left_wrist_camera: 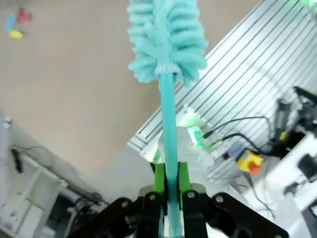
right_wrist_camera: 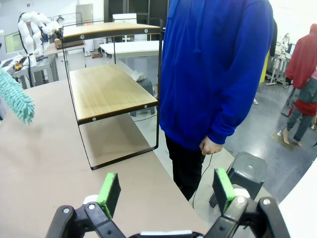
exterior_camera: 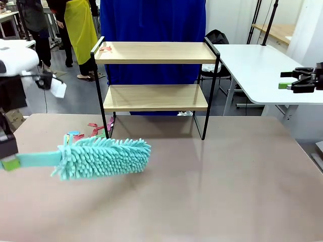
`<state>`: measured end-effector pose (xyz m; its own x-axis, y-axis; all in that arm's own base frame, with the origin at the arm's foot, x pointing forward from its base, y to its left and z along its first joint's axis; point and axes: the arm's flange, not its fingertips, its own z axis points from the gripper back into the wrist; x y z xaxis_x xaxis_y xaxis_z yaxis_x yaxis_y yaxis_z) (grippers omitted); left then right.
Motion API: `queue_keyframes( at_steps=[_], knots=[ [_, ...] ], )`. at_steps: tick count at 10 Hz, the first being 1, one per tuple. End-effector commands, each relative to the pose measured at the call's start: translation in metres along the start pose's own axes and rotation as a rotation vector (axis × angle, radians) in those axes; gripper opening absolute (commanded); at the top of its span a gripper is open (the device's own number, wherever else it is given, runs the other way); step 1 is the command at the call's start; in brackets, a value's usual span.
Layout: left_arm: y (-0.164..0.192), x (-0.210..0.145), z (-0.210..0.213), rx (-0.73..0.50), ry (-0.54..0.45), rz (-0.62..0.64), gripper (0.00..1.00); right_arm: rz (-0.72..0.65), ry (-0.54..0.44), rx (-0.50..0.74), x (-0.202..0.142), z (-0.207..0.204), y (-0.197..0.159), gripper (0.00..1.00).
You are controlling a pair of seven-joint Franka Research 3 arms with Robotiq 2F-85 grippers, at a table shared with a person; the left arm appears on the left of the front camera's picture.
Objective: Clean the shelf.
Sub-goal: Clean the specific section of the Shelf indicated by the human with the Duster, then hand the Duster back to the human.
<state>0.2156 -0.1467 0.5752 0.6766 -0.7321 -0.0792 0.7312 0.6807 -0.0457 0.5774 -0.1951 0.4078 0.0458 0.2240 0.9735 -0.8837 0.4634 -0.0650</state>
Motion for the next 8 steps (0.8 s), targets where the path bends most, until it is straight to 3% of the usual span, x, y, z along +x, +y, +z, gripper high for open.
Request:
queue_keyframes(
  at_steps=[1, 2, 8],
  knots=[
    [0.005, 0.026, 0.025, -0.039, -0.076, 0.117, 0.13, 0.005, -0.002, 0.001, 0.003, -0.001, 0.001, 1.00],
    [0.000, 0.000, 0.000, 0.000, 0.000, 0.000, 0.13, 0.005, -0.002, 0.001, 0.003, -0.001, 0.001, 1.00],
    [0.000, 0.000, 0.000, 0.000, 0.000, 0.000, 0.13, 0.005, -0.002, 0.001, 0.003, -0.001, 0.001, 1.00]
  ],
)
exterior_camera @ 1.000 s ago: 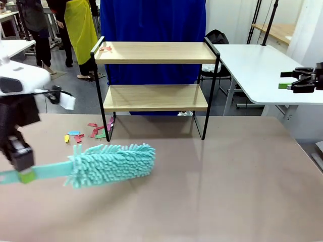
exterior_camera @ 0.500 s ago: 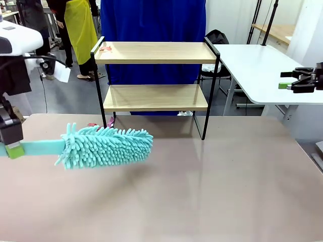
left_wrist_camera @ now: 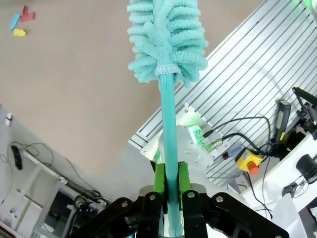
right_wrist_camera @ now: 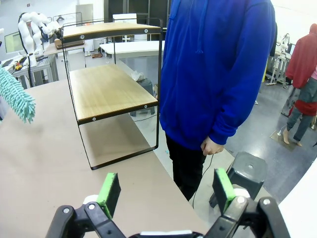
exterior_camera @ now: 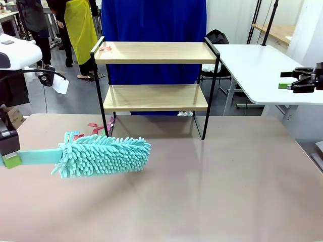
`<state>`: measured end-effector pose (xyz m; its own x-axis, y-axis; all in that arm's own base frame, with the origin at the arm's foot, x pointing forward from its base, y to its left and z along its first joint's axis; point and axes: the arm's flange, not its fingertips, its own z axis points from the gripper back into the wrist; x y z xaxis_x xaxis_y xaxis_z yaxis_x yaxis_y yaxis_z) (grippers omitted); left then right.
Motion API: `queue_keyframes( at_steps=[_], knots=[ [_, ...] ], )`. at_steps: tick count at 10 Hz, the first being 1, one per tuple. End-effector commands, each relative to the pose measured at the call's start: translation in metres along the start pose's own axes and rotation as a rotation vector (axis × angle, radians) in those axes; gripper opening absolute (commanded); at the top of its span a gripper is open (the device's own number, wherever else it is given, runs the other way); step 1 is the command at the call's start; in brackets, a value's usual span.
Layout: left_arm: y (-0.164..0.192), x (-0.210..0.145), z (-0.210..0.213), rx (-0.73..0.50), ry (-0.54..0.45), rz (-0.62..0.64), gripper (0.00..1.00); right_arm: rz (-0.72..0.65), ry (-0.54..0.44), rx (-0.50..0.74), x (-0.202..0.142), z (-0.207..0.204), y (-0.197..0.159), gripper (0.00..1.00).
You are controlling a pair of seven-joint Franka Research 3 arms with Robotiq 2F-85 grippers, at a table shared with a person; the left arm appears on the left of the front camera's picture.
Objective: Clean the shelf.
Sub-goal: Hand the Duster back to the human.
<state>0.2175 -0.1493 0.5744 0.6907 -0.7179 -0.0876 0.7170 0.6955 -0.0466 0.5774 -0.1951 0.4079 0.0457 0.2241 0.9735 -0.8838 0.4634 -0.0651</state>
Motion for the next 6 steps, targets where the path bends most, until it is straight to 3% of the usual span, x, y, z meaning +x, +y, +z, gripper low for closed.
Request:
queue_keyframes(
  at_steps=[1, 5, 6],
  knots=[
    [0.000, -0.003, 0.001, 0.003, -0.007, -0.020, 0.13, 0.004, -0.002, 0.001, 0.003, -0.001, 0.001, 1.00],
    [0.000, -0.001, 0.001, 0.001, -0.003, 0.000, 0.13, 0.000, 0.000, 0.000, 0.000, 0.000, 0.000, 1.00],
    [-0.006, -0.003, 0.009, 0.034, -0.051, -0.055, 0.13, 0.016, -0.020, 0.091, 0.035, 0.004, 0.017, 1.00]
  ],
)
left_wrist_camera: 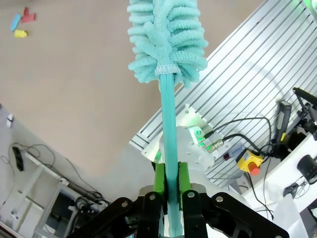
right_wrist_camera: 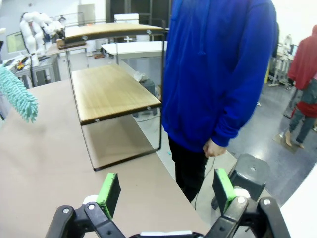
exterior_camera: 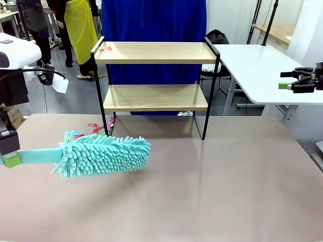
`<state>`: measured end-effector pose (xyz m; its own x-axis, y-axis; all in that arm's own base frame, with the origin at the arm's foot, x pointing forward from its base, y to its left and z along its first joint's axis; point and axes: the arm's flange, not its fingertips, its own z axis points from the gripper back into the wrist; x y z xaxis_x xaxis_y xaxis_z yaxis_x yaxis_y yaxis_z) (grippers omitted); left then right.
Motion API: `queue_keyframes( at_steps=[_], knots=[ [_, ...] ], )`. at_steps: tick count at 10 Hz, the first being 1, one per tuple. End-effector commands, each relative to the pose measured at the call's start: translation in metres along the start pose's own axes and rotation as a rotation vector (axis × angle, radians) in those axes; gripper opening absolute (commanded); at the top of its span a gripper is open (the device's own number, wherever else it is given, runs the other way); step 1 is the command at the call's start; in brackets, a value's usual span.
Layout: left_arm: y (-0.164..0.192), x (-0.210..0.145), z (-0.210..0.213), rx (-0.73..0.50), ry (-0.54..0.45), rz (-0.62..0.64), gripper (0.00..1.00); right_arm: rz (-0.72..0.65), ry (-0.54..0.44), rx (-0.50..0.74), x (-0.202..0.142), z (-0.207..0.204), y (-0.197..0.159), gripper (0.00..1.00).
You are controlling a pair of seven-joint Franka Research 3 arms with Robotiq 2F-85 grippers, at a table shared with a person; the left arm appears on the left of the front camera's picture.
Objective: Clean the shelf.
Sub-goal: Hand the Duster back to the human.
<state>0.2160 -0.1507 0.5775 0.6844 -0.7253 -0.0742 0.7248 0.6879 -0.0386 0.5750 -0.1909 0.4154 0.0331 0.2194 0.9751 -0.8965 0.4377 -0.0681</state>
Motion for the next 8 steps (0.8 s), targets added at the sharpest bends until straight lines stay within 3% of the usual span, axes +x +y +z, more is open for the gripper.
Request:
queue_keyframes(
  at_steps=[1, 4, 8],
  knots=[
    [-0.006, 0.014, 0.004, 0.023, -0.051, -0.139, 0.13, 0.033, -0.004, 0.135, 0.057, -0.005, 0.034, 1.00],
    [-0.002, 0.045, -0.013, -0.037, -0.139, -0.379, 0.13, -0.075, -0.034, 0.327, 0.099, -0.051, 0.108, 1.00],
    [0.001, 0.071, -0.027, -0.012, -0.356, -0.501, 0.13, -0.263, -0.106, 0.546, 0.089, -0.099, 0.185, 1.00]
  ],
)
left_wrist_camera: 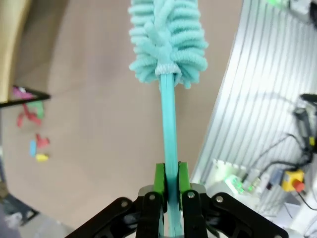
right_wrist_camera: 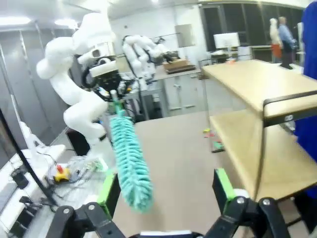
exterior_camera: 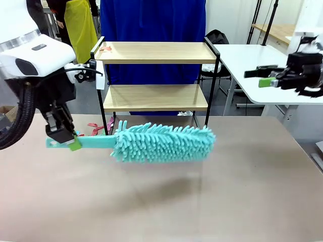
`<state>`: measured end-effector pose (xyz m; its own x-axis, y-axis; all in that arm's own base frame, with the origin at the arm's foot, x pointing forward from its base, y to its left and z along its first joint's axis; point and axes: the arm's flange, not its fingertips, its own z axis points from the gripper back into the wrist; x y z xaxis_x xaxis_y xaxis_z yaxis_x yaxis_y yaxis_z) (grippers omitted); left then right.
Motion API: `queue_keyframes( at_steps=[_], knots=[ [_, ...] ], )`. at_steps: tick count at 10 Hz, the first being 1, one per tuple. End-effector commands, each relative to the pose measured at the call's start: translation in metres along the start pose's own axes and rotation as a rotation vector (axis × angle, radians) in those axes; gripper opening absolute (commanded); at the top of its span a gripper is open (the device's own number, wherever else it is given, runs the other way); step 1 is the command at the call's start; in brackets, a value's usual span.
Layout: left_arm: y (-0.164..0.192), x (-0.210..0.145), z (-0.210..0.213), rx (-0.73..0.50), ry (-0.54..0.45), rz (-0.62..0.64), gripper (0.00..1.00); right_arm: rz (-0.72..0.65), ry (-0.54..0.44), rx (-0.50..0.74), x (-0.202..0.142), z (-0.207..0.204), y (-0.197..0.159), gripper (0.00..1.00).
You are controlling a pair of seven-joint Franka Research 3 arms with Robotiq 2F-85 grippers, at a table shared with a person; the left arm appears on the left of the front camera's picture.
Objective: Clean the shelf.
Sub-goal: Hand the Duster back to the human.
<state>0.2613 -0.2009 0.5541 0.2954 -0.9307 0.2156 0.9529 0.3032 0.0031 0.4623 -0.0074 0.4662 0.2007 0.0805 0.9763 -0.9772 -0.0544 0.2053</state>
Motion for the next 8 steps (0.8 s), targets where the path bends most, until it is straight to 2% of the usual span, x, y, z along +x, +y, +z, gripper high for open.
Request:
queue_keyframes(
  at_steps=[1, 3, 4, 5, 6, 7, 8],
  knots=[
    [0.006, 0.005, -0.015, 0.029, -0.132, -0.087, 0.13, -0.087, -0.020, 0.024, -0.007, -0.013, 0.011, 1.00],
    [0.014, 0.017, -0.018, 0.058, -0.230, -0.113, 0.13, -0.130, -0.081, 0.057, -0.021, -0.016, 0.015, 1.00],
    [0.018, 0.019, -0.017, 0.036, -0.268, -0.146, 0.13, -0.064, -0.020, 0.048, -0.022, -0.017, 0.008, 1.00],
    [0.020, 0.016, -0.015, 0.005, -0.269, -0.170, 0.13, -0.064, -0.020, 0.048, -0.022, -0.017, 0.008, 1.00],
    [0.011, 0.022, -0.011, 0.080, -0.195, -0.091, 0.13, -0.064, -0.020, 0.048, -0.022, -0.017, 0.008, 1.00],
    [0.011, 0.022, -0.011, 0.080, -0.195, -0.091, 0.13, -0.083, -0.036, 0.058, -0.028, -0.018, 0.011, 1.00],
    [0.011, 0.022, -0.011, 0.080, -0.195, -0.091, 0.13, -0.031, 0.043, 0.031, -0.049, -0.023, 0.022, 1.00]
  ],
)
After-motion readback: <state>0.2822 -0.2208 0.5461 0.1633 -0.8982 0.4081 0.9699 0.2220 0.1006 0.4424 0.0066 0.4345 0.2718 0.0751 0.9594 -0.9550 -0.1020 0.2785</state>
